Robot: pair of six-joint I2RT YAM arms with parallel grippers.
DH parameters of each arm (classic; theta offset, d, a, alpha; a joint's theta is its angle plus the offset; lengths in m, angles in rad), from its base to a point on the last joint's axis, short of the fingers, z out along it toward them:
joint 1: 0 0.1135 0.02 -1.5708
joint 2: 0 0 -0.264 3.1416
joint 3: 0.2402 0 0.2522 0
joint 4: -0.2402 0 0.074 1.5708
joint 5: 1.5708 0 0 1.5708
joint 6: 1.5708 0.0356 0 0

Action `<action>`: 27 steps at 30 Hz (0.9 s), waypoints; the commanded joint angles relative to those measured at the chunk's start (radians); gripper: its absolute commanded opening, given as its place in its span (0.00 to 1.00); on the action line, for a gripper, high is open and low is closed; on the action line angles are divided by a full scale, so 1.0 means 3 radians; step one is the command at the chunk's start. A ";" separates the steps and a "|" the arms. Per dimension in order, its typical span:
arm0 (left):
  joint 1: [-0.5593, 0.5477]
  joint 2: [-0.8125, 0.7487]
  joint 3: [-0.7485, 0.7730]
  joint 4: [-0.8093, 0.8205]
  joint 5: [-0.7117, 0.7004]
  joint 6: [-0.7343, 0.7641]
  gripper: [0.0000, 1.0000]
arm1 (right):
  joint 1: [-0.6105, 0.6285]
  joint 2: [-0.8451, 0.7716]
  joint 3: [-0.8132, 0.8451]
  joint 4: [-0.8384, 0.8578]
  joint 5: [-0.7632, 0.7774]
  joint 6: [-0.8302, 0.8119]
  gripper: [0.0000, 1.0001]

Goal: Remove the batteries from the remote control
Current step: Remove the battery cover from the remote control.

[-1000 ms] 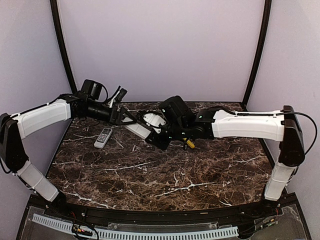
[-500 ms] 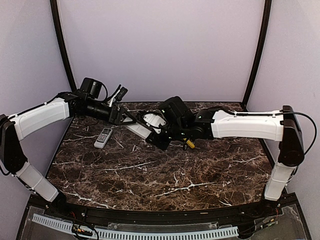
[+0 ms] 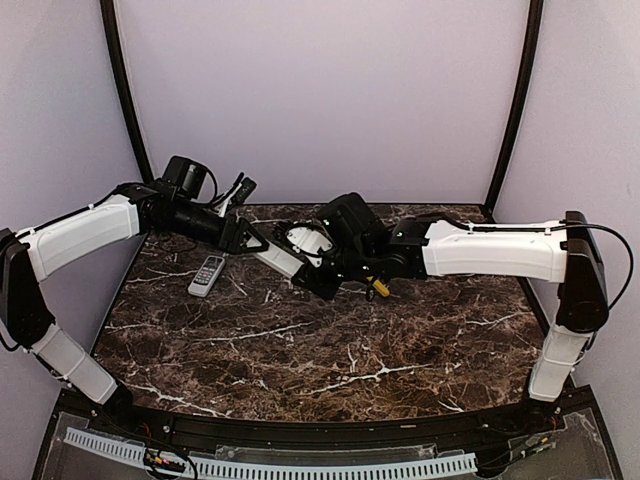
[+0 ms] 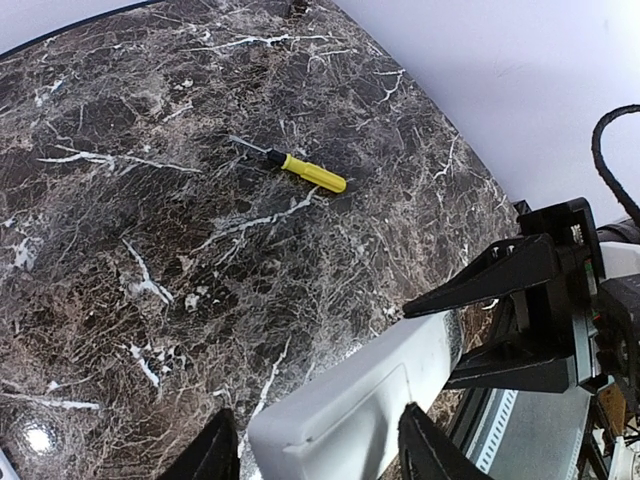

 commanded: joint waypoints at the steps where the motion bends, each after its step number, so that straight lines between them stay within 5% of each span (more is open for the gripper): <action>1: -0.0014 -0.0041 0.0094 -0.0102 -0.0159 0.0039 0.53 | 0.0025 -0.0001 0.0081 0.0061 0.0040 -0.0009 0.00; 27: -0.0009 -0.0123 0.0076 -0.0085 -0.0354 0.0016 0.22 | 0.0025 -0.0026 0.0056 0.0043 0.0132 0.0001 0.00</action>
